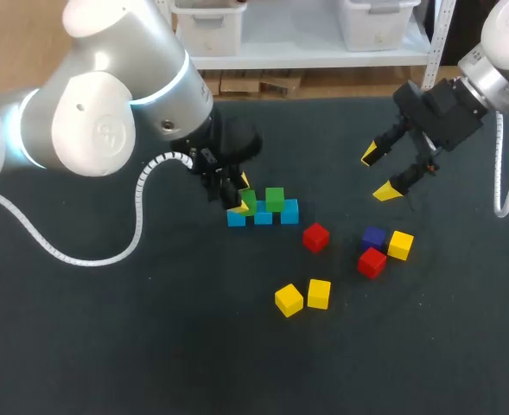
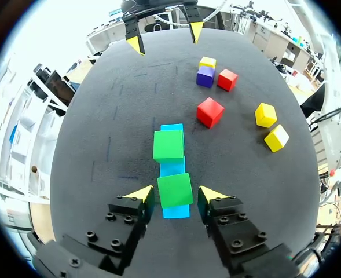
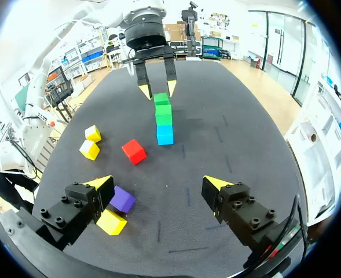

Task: Place the blue cubes, place green cubes on the blue cubes, place the yellow cubes on the green cubes, then place the red cubes on the yellow cubes, and place purple cube on the red cubes.

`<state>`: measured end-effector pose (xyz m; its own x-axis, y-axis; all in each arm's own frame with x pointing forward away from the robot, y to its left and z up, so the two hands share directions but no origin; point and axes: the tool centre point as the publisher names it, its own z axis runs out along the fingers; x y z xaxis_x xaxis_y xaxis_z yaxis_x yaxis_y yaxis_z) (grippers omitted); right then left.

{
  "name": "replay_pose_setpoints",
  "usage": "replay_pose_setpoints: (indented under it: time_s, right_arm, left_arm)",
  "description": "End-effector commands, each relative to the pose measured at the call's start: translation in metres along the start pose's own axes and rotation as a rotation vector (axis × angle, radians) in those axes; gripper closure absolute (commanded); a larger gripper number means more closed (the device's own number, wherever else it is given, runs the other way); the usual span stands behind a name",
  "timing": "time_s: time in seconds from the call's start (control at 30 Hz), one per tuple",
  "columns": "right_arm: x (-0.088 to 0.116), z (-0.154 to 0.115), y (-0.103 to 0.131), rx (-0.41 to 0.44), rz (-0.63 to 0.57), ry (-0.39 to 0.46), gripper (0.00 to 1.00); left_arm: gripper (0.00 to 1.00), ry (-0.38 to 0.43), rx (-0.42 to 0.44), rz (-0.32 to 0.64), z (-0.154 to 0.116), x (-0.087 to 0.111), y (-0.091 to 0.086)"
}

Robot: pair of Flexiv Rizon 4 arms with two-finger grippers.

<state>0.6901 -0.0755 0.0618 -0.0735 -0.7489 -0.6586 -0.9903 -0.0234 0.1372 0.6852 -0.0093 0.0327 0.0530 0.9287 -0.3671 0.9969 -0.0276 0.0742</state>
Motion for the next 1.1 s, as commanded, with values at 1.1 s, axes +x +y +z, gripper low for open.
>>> replay_pose_setpoints:
  time_s: [1.1]
  right_arm:
    - [0.0001,0.0001,-0.0007,-0.001,-0.001,-0.002,0.0]
  left_arm:
    - [0.59,-0.002,0.003,0.005,0.0019,0.001,0.0066]
